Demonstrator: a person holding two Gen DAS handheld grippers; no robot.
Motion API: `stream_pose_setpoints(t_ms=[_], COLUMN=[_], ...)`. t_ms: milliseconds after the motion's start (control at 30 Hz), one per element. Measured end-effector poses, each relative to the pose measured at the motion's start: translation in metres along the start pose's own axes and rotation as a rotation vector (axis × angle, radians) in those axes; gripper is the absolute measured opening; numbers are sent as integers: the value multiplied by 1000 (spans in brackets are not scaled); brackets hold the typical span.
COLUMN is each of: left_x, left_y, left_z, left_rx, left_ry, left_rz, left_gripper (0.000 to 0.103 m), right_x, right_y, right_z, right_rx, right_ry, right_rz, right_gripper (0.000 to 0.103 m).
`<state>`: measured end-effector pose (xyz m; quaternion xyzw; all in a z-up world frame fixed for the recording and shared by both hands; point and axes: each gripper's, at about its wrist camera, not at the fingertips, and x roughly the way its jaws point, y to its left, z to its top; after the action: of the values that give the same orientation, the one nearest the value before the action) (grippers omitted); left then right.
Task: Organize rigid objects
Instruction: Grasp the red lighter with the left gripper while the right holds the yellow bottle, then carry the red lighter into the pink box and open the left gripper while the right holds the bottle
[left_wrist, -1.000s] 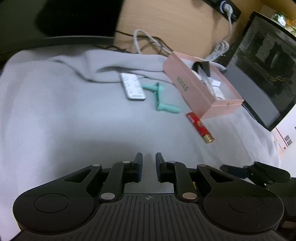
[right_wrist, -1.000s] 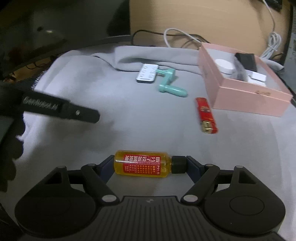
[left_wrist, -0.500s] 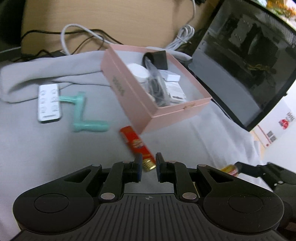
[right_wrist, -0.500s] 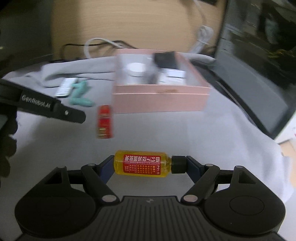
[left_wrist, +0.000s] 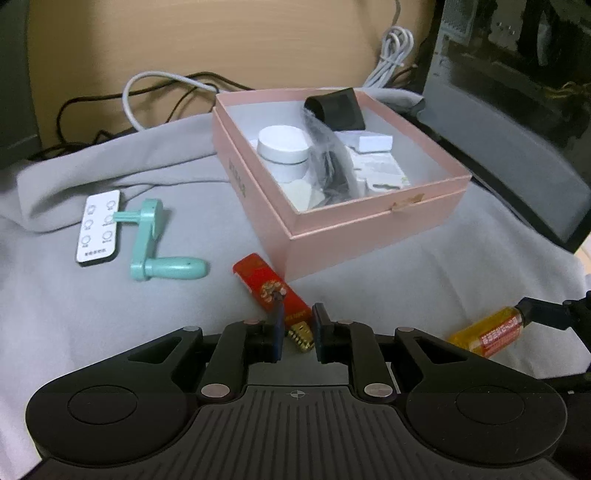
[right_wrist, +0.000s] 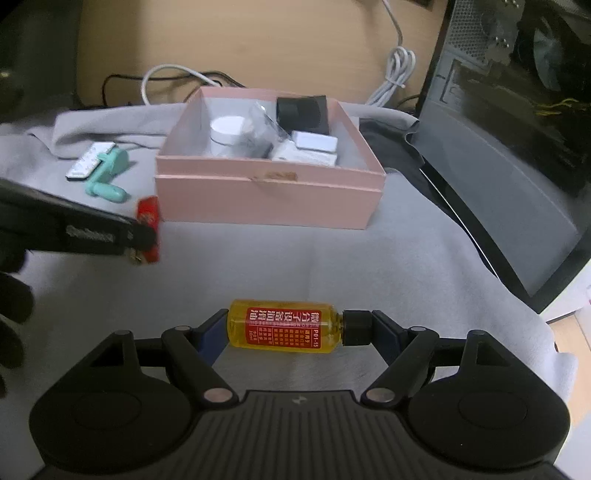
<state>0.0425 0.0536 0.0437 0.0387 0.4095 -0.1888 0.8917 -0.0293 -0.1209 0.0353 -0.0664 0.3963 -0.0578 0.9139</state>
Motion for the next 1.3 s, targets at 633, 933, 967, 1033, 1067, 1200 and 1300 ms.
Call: stream_pose_setpoints(t_ms=[633, 933, 967, 1033, 1067, 1200, 1300], left_x=[3, 9, 8, 7, 6, -2, -10], left_y=[-7, -12, -13, -8, -5, 2, 6], left_z=[-9, -10, -12, -13, -14, -20, -27], left_rx=[-17, -9, 2, -4, -6, 0, 9], left_ry=[11, -42, -53, -65, -68, -71, -64], left_rz=[119, 155, 154, 137, 131, 118, 91], left_gripper=[36, 35, 34, 31, 31, 27, 27], right_x=[29, 29, 29, 29, 29, 29, 29], right_y=[-34, -37, -36, -37, -37, -36, -36], right_z=[-14, -14, -14, -14, -14, -15, -16], right_rx=[114, 106, 104, 98, 95, 95, 96], right_ry=[-47, -40, -39, -38, -39, -42, -45], right_rz=[146, 164, 163, 167, 170, 169, 165], right_gripper=[103, 103, 103, 103, 103, 103, 103])
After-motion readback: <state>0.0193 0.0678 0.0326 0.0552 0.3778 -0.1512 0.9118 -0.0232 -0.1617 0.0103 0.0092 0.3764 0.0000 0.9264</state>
